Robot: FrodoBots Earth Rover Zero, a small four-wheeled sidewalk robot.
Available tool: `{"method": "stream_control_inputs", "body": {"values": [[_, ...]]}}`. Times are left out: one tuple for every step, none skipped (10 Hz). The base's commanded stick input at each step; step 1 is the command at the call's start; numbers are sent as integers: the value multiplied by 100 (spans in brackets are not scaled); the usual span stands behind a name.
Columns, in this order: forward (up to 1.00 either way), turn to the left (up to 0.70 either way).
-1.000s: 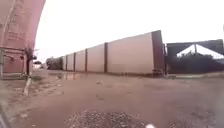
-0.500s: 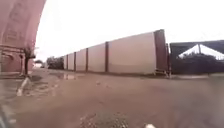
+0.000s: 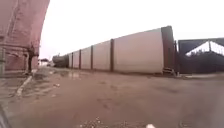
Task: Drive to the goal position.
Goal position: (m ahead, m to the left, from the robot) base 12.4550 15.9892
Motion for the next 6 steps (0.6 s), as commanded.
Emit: {"method": "stream_control_inputs", "body": {"values": [[45, 27], [45, 27], [45, 27], [45, 27], [45, 27], [45, 27]]}}
